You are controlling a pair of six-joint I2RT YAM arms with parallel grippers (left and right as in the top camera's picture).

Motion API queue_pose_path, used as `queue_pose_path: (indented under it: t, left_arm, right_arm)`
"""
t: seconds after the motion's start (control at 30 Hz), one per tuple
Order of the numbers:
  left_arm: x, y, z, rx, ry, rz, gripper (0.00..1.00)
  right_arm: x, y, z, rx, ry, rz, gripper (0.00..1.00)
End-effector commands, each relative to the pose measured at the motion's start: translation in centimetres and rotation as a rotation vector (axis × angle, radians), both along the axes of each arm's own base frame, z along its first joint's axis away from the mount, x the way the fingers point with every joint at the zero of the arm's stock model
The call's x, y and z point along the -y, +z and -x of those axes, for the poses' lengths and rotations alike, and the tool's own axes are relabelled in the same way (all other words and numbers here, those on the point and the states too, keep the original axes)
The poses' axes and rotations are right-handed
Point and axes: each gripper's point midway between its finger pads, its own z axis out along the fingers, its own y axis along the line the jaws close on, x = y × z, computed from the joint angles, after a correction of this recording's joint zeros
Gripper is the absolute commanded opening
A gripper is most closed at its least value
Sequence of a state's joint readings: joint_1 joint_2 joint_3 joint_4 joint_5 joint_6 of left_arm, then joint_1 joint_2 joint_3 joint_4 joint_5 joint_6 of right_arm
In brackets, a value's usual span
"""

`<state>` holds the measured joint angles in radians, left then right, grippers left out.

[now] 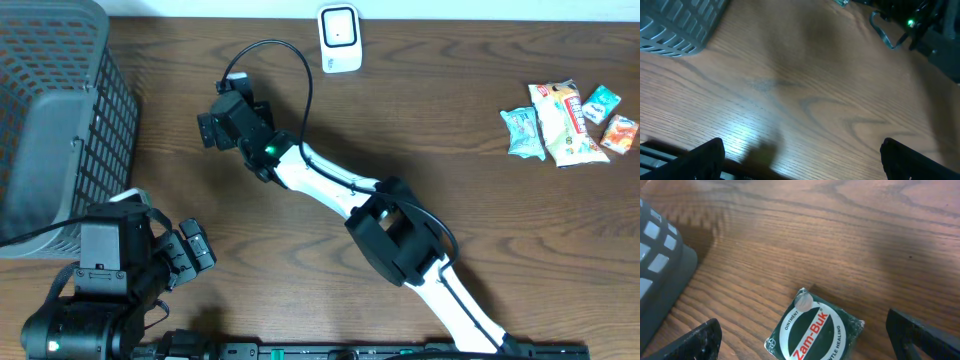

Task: Scan the item barcode
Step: 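Position the right gripper above the dark green Zam-Buk tin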

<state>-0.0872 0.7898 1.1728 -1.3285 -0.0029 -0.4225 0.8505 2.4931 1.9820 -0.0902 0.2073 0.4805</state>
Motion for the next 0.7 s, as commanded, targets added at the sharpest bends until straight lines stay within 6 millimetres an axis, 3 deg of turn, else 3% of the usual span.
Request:
queue_pose_path:
  t: [0.0, 0.17, 0.4, 0.67]
  left_arm:
    - [-0.1, 0.0, 0.0, -0.002, 0.006, -0.002, 0.98]
    - [-0.1, 0.0, 0.0, -0.002, 0.006, -0.002, 0.98]
    - [-0.1, 0.0, 0.0, -0.002, 0.006, -0.002, 0.98]
    - [-0.1, 0.0, 0.0, -0.002, 0.006, -0.002, 0.98]
  right_arm:
    - [0.1, -3.3, 0.2, -0.018, 0.001, 0.059, 0.99]
    - [0.8, -5.4, 0.6, -0.046, -0.008, 0.104, 0.98]
    - [4.9, -6.3, 0.3, -0.026, -0.092, 0.323, 0.99]
    - [9.0, -2.6, 1.7, -0.085, -0.134, 0.465, 0.99]
